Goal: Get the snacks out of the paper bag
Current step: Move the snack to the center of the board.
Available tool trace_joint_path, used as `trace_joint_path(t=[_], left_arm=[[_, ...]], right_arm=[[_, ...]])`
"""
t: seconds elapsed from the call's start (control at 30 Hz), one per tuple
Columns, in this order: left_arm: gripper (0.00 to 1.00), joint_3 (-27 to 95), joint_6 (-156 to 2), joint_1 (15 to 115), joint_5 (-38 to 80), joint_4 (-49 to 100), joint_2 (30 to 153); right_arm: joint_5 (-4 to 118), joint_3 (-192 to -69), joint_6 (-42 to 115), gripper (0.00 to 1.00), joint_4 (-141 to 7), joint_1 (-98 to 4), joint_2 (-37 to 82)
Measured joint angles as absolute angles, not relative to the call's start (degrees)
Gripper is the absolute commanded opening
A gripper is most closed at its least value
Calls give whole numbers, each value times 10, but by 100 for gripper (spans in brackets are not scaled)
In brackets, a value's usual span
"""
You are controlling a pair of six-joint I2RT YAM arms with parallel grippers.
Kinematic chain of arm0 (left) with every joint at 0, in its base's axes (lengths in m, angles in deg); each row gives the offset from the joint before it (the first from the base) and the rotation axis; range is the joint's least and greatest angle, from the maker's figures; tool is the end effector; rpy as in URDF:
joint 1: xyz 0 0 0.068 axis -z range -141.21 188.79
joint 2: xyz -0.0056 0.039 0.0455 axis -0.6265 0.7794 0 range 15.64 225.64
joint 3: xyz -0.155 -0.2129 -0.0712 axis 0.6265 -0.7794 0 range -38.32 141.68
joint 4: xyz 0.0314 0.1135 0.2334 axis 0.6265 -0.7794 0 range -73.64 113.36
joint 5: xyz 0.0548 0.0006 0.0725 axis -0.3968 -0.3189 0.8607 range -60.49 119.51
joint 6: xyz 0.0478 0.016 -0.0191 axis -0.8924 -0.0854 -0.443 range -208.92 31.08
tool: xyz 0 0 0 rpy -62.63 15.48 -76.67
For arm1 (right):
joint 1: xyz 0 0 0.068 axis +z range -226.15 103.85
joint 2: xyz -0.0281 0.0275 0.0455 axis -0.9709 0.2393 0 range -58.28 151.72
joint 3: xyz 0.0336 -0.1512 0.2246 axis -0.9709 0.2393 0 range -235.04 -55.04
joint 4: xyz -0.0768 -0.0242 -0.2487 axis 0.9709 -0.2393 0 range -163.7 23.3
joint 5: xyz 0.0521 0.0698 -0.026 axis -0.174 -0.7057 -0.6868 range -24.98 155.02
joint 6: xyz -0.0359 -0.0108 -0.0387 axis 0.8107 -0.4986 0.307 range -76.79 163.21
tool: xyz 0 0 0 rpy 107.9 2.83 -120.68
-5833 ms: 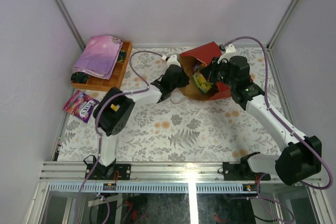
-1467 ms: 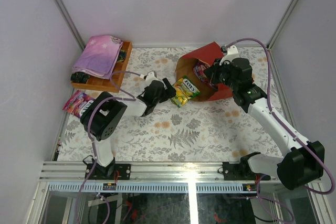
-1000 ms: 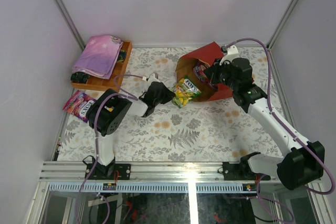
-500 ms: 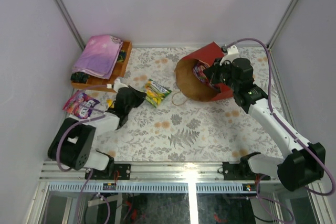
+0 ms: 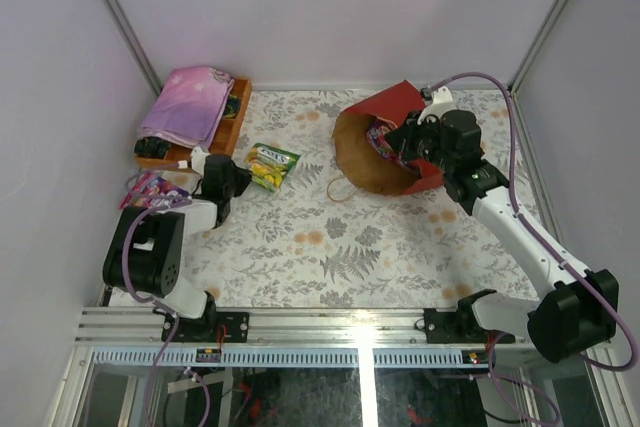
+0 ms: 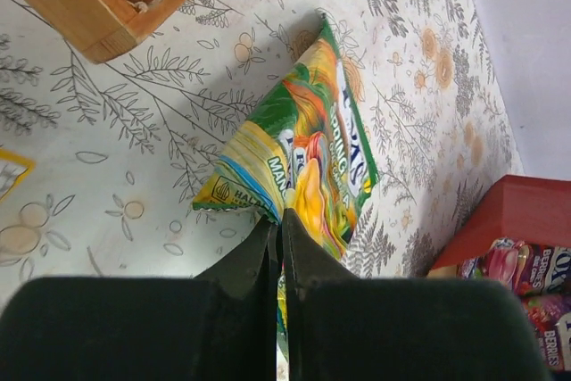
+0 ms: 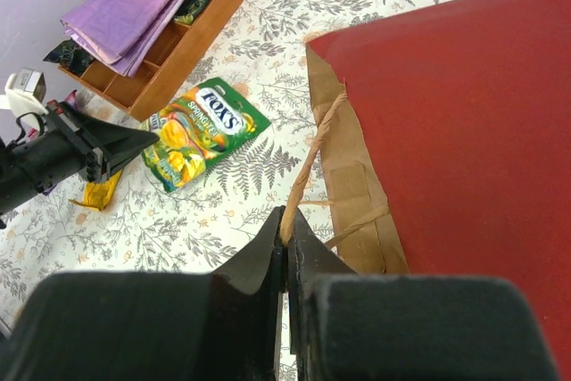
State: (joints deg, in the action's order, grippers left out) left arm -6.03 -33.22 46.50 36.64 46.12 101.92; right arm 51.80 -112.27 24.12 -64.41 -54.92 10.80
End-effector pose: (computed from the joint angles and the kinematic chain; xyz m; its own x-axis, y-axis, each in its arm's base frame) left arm 0.2869 -0.0343 0.1574 -0.3126 -0.7849 -0.5350 -0.4087 0.6195 -0.6702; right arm 0.2627 0.1108 0.3505 -0.3305 0.2133 -0.9194 -0.4811 0.8000 0.3586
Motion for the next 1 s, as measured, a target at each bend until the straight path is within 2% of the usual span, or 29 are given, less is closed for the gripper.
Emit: trace_joint_path(t=[0.17, 0.5, 1.0], left_arm=[[0, -24, -296, 452, 350, 477, 1097], [0, 171, -250, 436, 359, 430, 1242], [0, 348, -167, 406, 369, 390, 1372]], right_arm=[[513, -1123, 241, 0, -645, -549, 120], [497, -1131, 236, 0, -646, -549, 143], [488, -1131, 232, 0, -646, -549, 145]])
